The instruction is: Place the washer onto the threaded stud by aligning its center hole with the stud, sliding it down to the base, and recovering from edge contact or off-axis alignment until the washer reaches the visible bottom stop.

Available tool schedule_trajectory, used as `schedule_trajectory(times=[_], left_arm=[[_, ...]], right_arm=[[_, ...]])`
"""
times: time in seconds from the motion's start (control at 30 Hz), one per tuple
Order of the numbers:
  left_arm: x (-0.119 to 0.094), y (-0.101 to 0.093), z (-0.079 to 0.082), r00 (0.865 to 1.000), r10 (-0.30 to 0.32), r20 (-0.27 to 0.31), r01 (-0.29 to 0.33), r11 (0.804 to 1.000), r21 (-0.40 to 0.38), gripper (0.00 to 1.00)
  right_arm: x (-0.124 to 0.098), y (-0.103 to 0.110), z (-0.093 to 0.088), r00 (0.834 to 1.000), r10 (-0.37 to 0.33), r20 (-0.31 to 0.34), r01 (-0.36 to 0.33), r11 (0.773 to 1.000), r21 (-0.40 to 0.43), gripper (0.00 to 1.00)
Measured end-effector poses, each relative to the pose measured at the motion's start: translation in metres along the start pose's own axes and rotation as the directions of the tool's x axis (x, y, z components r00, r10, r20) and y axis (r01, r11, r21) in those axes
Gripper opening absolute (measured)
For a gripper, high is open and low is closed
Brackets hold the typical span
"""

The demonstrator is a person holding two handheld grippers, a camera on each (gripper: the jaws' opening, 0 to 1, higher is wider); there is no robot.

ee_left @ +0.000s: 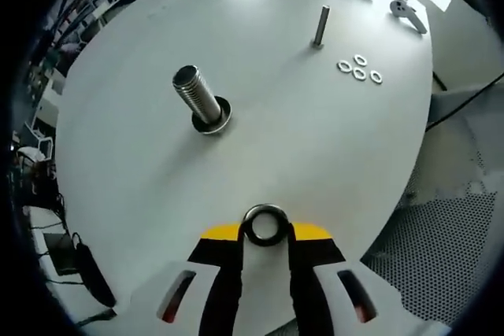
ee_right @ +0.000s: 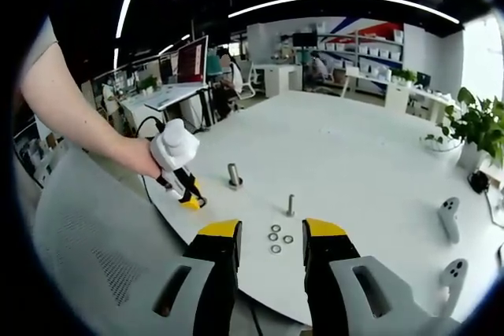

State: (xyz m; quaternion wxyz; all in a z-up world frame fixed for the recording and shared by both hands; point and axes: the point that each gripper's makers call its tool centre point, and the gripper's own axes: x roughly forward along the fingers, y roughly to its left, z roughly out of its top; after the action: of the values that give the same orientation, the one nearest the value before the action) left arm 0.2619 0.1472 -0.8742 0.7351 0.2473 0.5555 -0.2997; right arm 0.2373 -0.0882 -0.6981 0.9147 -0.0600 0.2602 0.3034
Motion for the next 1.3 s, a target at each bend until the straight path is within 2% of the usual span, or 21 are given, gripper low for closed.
schedule_trajectory(times=[0.4, 0.7, 1.03, 1.2, 1.3], left_arm=[[-0.020, 0.002, 0.015, 1.000, 0.009, 0.015, -0.011, 0.997, 0.077, 0.19], [-0.032, 0.008, 0.029, 0.999, 0.005, 0.036, -0.008, 0.996, 0.087, 0.19], [-0.047, 0.024, 0.060, 0.996, 0.012, 0.090, -0.020, 0.995, 0.100, 0.19], [-0.054, 0.030, 0.074, 0.994, 0.027, 0.105, -0.042, 0.988, 0.149, 0.19], [-0.057, 0.034, 0.079, 0.993, 0.058, 0.099, -0.081, 0.965, 0.248, 0.19]], right_arm=[[0.000, 0.000, 0.000, 1.000, -0.002, 0.004, 0.002, 1.000, 0.004, 0.33], [0.000, -0.001, 0.001, 1.000, -0.005, 0.004, 0.005, 1.000, 0.003, 0.33], [0.000, -0.001, 0.001, 1.000, -0.005, 0.006, 0.005, 1.000, 0.003, 0.33], [0.000, -0.002, 0.001, 1.000, -0.010, 0.008, 0.010, 1.000, 0.006, 0.33], [0.000, -0.002, 0.001, 1.000, -0.013, 0.005, 0.014, 1.000, -0.002, 0.33]])
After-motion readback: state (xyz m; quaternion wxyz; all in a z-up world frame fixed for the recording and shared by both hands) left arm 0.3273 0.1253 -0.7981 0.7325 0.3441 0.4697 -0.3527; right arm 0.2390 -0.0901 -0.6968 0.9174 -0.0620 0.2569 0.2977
